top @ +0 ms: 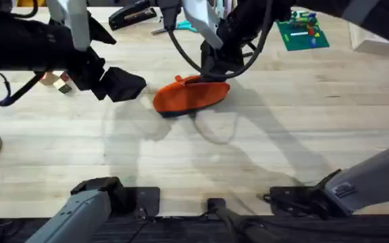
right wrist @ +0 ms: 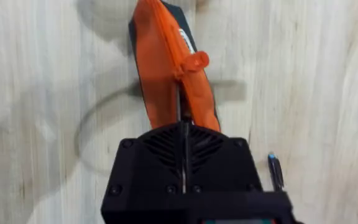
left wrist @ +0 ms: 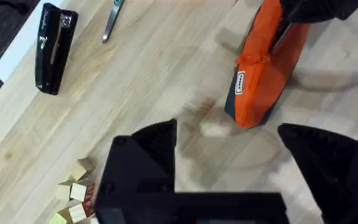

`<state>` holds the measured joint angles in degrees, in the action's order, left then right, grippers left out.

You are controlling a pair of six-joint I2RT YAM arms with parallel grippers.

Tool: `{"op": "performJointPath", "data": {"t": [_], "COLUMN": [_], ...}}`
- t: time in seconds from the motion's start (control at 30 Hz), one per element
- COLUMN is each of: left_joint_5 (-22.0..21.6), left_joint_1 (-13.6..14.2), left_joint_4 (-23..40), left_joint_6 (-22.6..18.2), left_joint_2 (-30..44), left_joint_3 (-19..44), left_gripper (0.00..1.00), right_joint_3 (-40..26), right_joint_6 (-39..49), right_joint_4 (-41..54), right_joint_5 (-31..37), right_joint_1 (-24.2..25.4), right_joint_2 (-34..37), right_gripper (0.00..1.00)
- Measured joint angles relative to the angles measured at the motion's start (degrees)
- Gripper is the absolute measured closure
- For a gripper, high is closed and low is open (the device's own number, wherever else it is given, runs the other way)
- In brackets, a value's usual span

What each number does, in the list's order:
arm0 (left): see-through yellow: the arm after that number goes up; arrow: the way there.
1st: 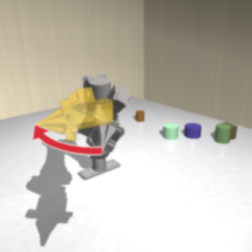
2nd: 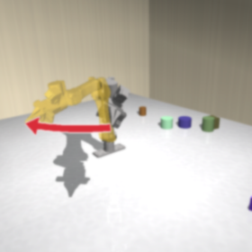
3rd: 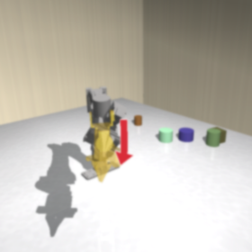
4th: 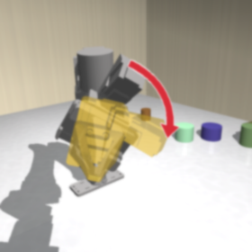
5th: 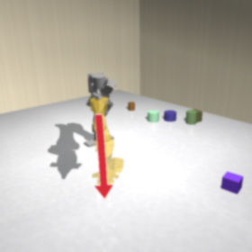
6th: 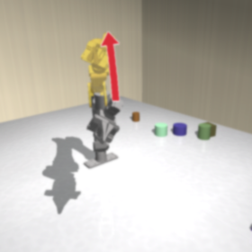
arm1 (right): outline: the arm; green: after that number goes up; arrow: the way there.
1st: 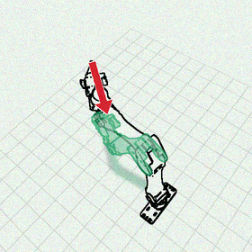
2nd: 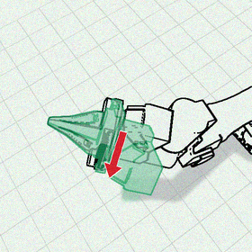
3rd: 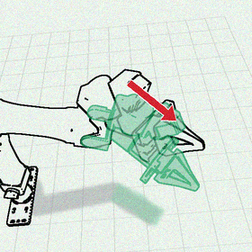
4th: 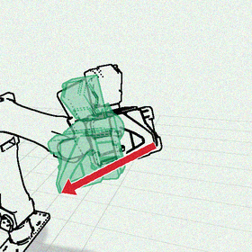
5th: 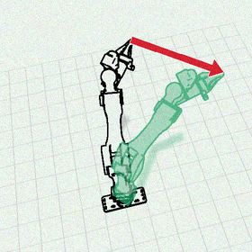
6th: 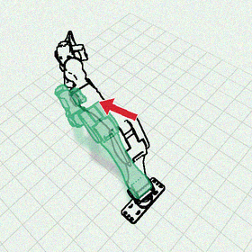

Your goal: Unzip the bag, pick up the pens from the table one at a time and place them inside, then zip the bag closed.

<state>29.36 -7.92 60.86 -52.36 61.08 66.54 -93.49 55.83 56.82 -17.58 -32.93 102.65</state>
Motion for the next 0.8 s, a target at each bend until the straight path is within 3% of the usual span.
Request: {"op": "performJointPath", "data": {"t": [0.8], "left_joint_5": [0.0], "left_joint_1": [0.0], "left_joint_4": [-0.2], "left_joint_6": [0.0], "left_joint_2": [0.0], "left_joint_3": [0.0], "left_gripper": [0.008], "right_joint_3": [0.0], "right_joint_6": [1.2], "right_joint_4": [-2.8], "right_joint_5": [-4.7], "right_joint_1": [0.1], "right_joint_2": [5.2], "right_gripper": [0.969]}}
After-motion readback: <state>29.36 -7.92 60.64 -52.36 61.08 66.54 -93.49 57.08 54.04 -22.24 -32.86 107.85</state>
